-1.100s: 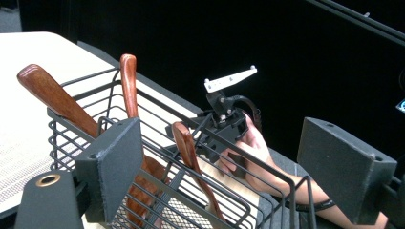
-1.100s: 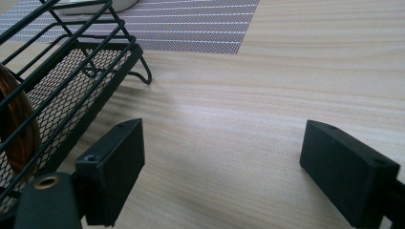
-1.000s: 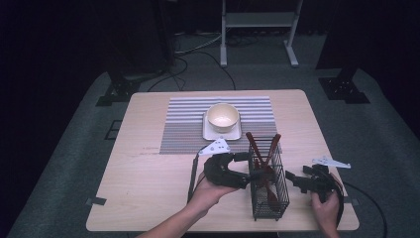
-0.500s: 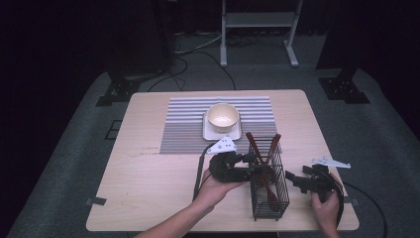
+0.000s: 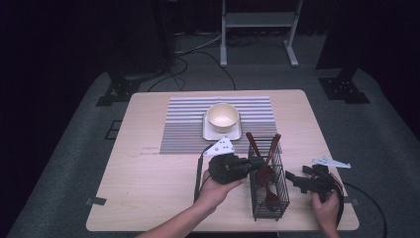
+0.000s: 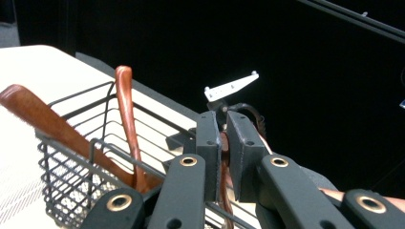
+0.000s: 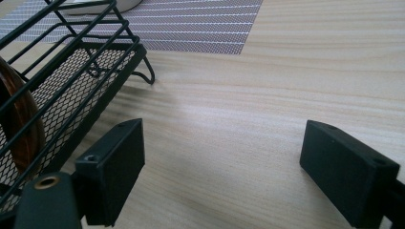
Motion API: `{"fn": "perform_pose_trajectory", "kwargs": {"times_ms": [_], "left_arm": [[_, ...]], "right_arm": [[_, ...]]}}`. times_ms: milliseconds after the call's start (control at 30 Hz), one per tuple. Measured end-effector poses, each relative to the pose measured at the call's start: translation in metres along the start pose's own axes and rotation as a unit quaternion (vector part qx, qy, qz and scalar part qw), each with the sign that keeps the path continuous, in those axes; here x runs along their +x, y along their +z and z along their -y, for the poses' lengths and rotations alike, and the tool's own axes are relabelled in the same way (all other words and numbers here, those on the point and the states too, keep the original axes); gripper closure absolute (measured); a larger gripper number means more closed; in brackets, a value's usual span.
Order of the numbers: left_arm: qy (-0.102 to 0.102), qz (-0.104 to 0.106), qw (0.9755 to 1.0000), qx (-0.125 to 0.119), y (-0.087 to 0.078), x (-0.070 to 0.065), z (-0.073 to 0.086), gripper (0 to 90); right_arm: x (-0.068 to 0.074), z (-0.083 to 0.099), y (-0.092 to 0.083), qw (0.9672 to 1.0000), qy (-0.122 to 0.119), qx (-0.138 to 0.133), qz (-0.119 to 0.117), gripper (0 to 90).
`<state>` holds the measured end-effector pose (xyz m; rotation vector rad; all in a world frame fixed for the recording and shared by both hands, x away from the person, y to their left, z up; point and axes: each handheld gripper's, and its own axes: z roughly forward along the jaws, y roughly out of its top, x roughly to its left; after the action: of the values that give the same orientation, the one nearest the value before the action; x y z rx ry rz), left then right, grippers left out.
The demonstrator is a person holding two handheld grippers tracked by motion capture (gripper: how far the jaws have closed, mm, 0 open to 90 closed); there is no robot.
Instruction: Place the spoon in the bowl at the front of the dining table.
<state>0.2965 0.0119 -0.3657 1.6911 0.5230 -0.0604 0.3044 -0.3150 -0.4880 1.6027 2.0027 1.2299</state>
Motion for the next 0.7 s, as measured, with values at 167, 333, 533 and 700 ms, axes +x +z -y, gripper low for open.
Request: {"fn": "perform_pose_trajectory", "kwargs": {"times_ms": [167, 333, 533, 700], "left_arm": [[-0.010, 0.008, 0.9998, -0.014, -0.003, -0.001, -0.005, 84.2], [-0.015, 0.012, 0.9996, -0.020, -0.006, -0.001, -0.010, 84.2], [-0.028, 0.016, 0.9992, -0.023, -0.010, 0.001, -0.015, 84.2], [-0.033, 0.015, 0.9990, -0.026, -0.013, 0.002, -0.018, 84.2]], "right_arm": [[0.000, 0.000, 0.000, 1.0000, 0.001, 0.000, -0.001, 14.1], [0.000, 0.000, 0.000, 1.0000, 0.001, 0.000, -0.001, 14.1], [0.000, 0.000, 0.000, 1.0000, 0.003, 0.001, -0.001, 14.1], [0.000, 0.000, 0.000, 1.0000, 0.002, 0.001, 0.000, 14.1]]}}
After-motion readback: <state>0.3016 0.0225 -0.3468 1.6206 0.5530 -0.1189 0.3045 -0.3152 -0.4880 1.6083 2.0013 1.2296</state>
